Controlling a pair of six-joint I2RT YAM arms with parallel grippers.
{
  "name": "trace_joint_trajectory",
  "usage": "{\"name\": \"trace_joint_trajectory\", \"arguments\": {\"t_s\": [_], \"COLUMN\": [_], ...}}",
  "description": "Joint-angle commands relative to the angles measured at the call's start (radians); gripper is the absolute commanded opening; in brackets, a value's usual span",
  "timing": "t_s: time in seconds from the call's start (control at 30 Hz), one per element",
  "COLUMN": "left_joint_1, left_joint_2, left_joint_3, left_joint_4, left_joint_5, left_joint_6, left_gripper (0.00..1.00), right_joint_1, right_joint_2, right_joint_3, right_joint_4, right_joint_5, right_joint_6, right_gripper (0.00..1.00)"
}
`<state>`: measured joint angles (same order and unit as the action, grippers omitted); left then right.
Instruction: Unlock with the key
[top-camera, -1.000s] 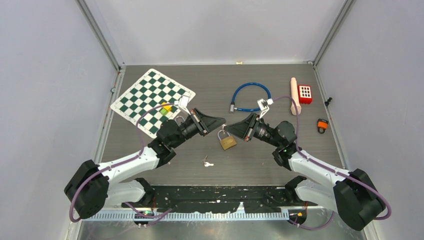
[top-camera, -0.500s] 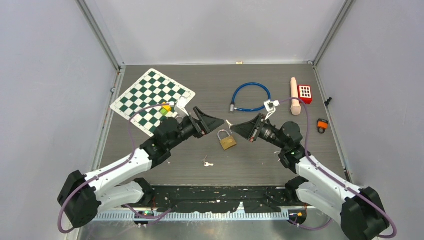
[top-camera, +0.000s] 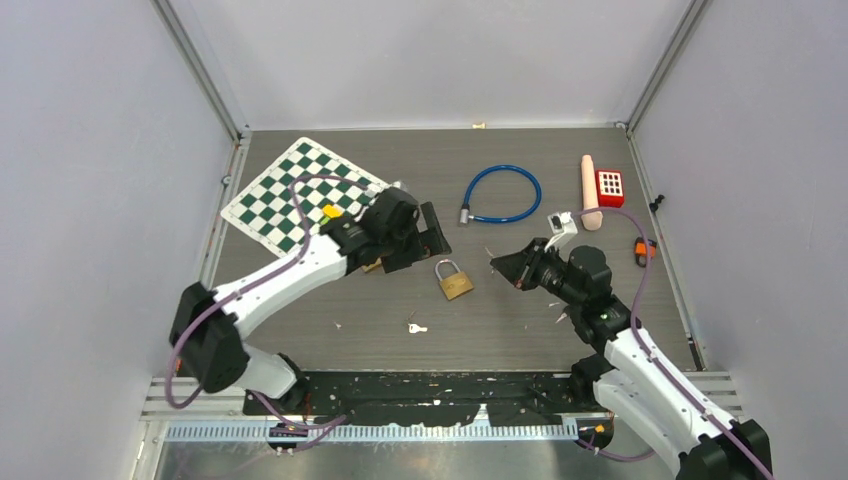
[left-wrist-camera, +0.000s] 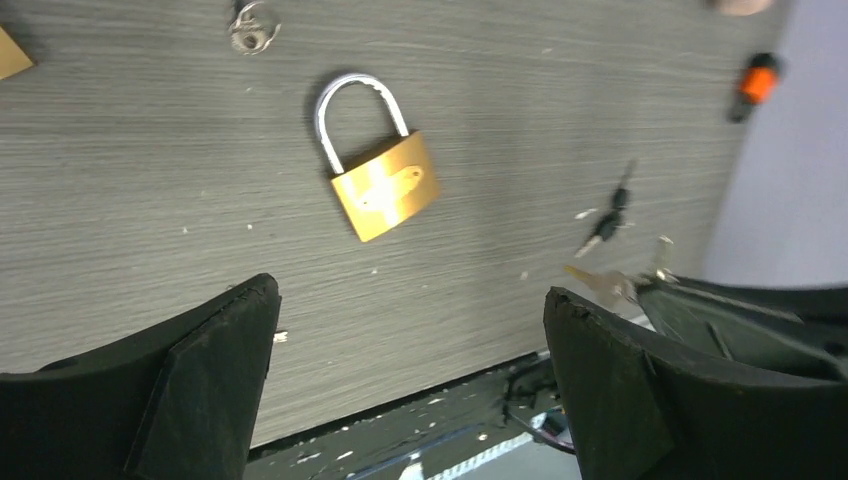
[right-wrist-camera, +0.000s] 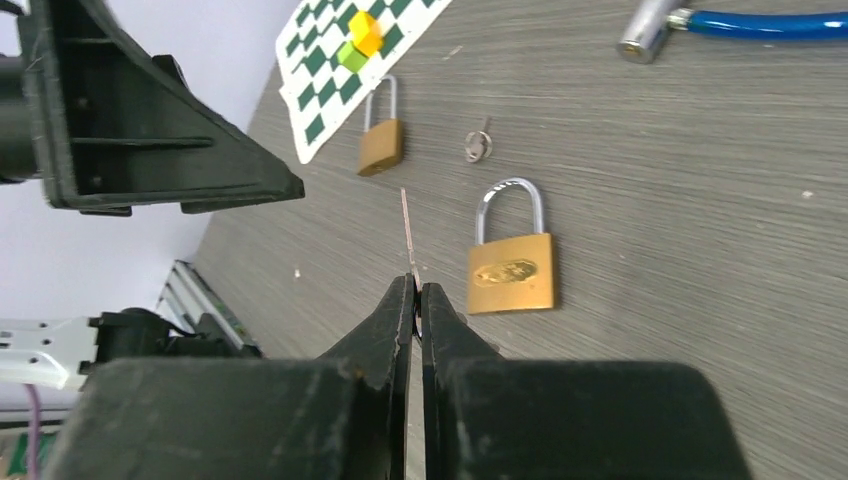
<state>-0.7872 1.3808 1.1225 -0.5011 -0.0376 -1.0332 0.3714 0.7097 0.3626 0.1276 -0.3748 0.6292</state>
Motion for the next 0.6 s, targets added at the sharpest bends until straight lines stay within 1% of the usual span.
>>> {"name": "trace_joint_trajectory", "arguments": {"t_s": [0.0,0.07,0.17,0.33,0.57], "left_joint_1": [-0.02,-0.03,-0.04,-0.046,-0.065], "left_joint_2": [0.169,0.249,0.347,0.495,0.633], "left_joint_3": [0.211,0.285,0.356,0.432,0.522], "left_joint_4": [-0.305,-0.363,-0.401,-0.41,-0.414], "left_joint_5": [-0.022,-0.023,-0.014,0.028,0.012], "left_joint_6": [0.034,0.033,-0.001,-0.05,-0.079], "left_gripper": [1.0,1.0,1.0,1.0,1.0], "right_joint_1": [-0.004,-0.003,-0.004,-0.002,-0.004], "right_joint_2": [-0.04,-0.053,-0.073,-0.096,-0.115], "right_joint_3": [0.016,0.006,-0.004,-0.019,-0.028], "right_joint_4": [-0.085,-0.09,-0.093,-0.106,-0.121], "right_joint_5": [0.09,0.099,0.105,0.121,0.131], "right_joint_6": [-0.084,-0.09,-0.095,-0.111,-0.122], "right_gripper": [0.05,0.05,0.05,0.05,0.05]}}
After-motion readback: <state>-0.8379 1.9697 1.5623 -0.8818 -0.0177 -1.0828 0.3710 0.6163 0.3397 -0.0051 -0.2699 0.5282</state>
